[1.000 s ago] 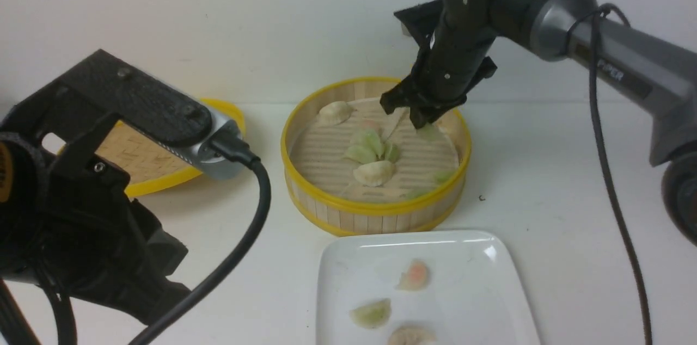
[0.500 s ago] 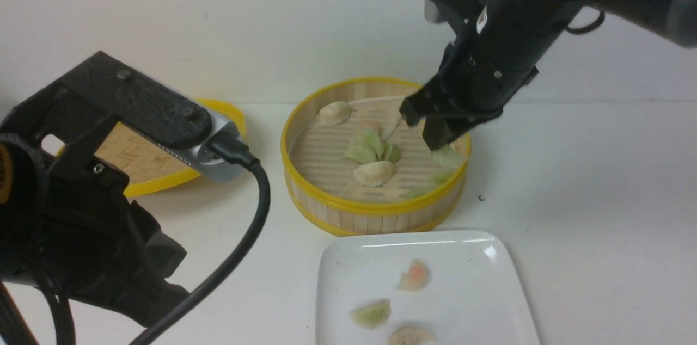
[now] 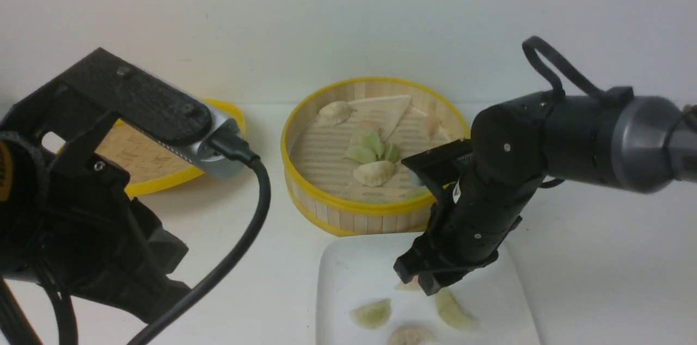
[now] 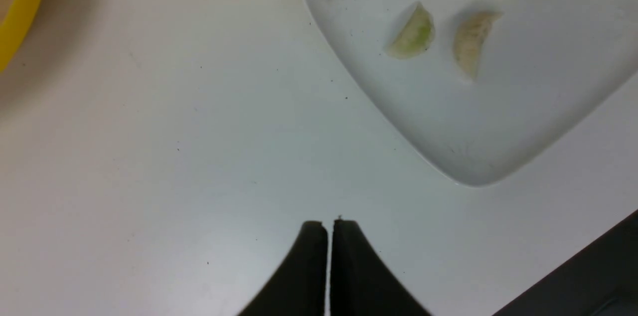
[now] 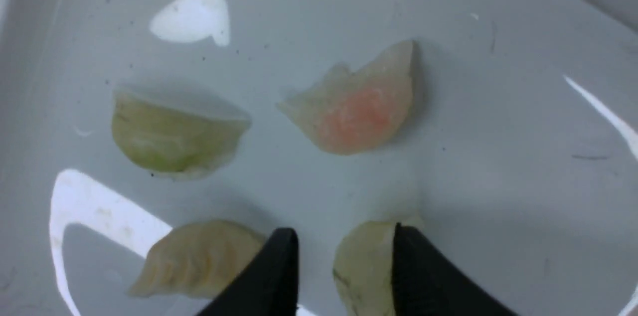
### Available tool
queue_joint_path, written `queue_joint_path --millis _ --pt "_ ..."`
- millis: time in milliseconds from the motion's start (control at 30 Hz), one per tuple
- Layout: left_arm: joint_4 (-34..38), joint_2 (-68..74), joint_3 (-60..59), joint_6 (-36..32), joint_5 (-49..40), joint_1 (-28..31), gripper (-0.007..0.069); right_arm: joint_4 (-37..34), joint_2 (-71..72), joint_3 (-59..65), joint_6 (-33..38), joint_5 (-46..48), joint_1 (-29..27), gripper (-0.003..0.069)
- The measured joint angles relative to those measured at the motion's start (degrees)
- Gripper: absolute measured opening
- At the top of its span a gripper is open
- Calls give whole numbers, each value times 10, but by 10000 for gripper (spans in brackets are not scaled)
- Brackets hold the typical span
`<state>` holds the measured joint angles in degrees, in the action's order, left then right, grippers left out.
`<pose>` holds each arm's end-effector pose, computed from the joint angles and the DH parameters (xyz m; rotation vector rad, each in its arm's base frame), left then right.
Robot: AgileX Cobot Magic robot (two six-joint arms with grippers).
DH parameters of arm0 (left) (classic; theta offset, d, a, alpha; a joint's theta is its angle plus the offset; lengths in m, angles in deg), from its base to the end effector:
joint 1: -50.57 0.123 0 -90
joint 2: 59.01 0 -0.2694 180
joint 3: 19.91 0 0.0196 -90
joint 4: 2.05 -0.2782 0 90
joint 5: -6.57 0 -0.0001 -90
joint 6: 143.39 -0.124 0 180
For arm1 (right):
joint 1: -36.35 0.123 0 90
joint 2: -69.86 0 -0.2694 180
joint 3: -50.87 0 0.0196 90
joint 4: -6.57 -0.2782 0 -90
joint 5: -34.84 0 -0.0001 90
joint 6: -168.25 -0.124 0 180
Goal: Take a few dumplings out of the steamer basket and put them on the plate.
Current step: Use the right arm to put the dumpling into the plate
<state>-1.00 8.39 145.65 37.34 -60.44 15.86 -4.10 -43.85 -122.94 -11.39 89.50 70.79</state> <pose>0.1904 -0.1345 0.3244 0.7621 2.5052 -0.2457 0.2960 0.2257 0.1260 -0.7732 2.9865 0.2748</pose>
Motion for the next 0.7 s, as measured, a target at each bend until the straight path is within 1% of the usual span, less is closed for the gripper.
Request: queue_joint_path --millis 33,67,100,133,167,200,267,300,333,400,433,467,500,533,567,600,667,700 --pt "1 0 0 0 0 0 -6 8 0 -6 -4 10 0 344" --pt "1 0 0 0 0 0 -6 12 0 -12 -4 21 0 386" --pt "1 0 0 0 1 0 -6 16 1 -20 -4 36 0 411" --pt "1 0 0 0 2 0 -6 21 5 -31 -4 54 0 427" --pt "1 0 0 0 5 0 -6 26 19 -43 -4 79 0 424" --pt "1 0 0 0 6 0 -6 27 22 -45 -4 79 0 421" --pt "1 0 0 0 18 0 -6 39 81 -59 -4 105 0 343" --pt "1 0 0 0 19 0 -6 45 100 -61 -7 110 0 316" --pt "1 0 0 0 22 0 -6 57 134 -63 -17 113 0 267" --pt "1 0 0 0 33 0 -6 94 228 -63 -51 114 0 139" --pt "1 0 0 0 33 0 -6 94 237 -63 -54 114 0 139" --pt "1 0 0 0 39 0 -6 116 296 -62 -73 112 0 75" --pt "2 0 0 0 43 0 -6 125 322 -59 -86 107 0 52" --pt "3 0 0 0 46 0 -6 146 385 -48 -104 92 0 17" --pt "5 0 0 0 47 0 -6 160 431 -37 -112 80 0 3" --pt "5 0 0 0 47 0 -6 163 441 -34 -116 74 0 1" --pt "11 0 0 0 55 0 -6 189 568 26 -127 26 0 -11" --pt "11 0 0 0 56 0 -6 191 578 32 -127 21 0 -11"
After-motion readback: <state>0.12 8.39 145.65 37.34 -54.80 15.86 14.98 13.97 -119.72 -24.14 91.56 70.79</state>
